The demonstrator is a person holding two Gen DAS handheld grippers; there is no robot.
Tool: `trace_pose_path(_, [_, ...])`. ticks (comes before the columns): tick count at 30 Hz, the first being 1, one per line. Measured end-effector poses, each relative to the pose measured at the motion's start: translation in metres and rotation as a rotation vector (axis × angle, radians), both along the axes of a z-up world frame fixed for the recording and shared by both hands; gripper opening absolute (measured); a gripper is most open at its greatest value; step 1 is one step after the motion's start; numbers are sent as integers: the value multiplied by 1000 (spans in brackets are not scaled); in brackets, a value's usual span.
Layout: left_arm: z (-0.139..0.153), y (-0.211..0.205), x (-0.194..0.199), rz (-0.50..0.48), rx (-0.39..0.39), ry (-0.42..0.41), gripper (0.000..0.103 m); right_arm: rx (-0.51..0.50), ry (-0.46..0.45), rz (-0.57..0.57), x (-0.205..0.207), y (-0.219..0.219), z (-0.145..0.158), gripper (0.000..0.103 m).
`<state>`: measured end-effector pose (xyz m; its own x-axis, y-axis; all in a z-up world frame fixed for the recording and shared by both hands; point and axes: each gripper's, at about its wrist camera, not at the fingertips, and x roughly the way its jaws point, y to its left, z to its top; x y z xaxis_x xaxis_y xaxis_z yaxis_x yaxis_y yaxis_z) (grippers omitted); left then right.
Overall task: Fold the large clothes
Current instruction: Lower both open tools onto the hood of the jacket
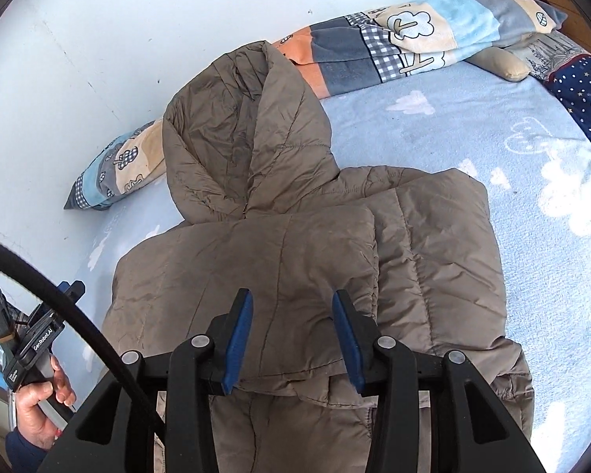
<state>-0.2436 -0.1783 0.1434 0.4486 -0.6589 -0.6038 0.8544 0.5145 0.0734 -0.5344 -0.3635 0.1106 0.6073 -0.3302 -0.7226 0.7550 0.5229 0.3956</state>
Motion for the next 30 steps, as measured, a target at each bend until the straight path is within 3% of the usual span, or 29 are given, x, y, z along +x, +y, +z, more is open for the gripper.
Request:
trace_pose_path(4, [0,-2,-6,-7,10,-32,76,-4,3,1,1,1,0,46])
trace_pose_path(22, [-4,-7,8,14,18,19,76,-13,21,18,2,5,-2,46])
trace_pose_path(30, [-5,-4,15,4,34,63,76,-26,21,34,-14,15,33,46])
